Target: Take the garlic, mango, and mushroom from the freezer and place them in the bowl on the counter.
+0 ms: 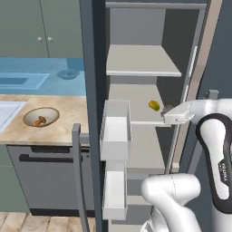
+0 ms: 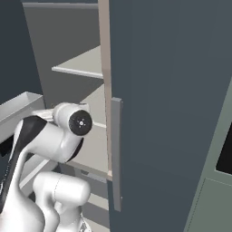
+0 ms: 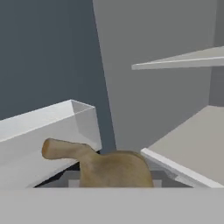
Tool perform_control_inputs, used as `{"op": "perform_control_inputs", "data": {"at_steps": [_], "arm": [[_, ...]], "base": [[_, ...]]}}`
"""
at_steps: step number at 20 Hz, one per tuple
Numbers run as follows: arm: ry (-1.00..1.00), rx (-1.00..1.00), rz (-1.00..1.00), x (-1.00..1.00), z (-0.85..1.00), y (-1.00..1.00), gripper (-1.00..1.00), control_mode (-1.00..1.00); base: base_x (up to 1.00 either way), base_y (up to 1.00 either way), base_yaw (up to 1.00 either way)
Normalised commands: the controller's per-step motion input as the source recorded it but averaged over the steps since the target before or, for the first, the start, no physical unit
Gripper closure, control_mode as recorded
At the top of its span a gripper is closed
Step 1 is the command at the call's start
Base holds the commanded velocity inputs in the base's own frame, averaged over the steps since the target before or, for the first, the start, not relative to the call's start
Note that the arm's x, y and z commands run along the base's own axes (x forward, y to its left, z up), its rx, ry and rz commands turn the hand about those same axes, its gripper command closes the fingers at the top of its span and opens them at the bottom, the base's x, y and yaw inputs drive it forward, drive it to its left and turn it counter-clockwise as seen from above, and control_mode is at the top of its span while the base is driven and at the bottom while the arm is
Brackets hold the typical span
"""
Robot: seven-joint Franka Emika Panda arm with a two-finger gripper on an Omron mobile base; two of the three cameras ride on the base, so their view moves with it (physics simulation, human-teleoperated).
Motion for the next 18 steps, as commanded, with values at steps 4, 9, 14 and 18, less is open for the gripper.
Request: {"op": "perform_control_inputs", "data": {"at_steps": [4, 9, 14, 18], "arm": [[0.14, 0.00, -0.11, -0.62, 0.71, -0.30, 1.00, -1.00], [0.12, -0.02, -0.07, -0.46, 0.14, 0.00, 1.00, -1.00], [0.18, -0.06, -0.03, -0.21, -0.23, 0.00, 1.00, -1.00], [0.08, -0.05, -0.04, -0.36, -0.21, 0.00, 1.00, -1.00]], "base": [[0.00, 0.00, 0.00], [0.00, 0.00, 0.00], [0.00, 0.00, 0.00], [0.00, 0.00, 0.00]]}}
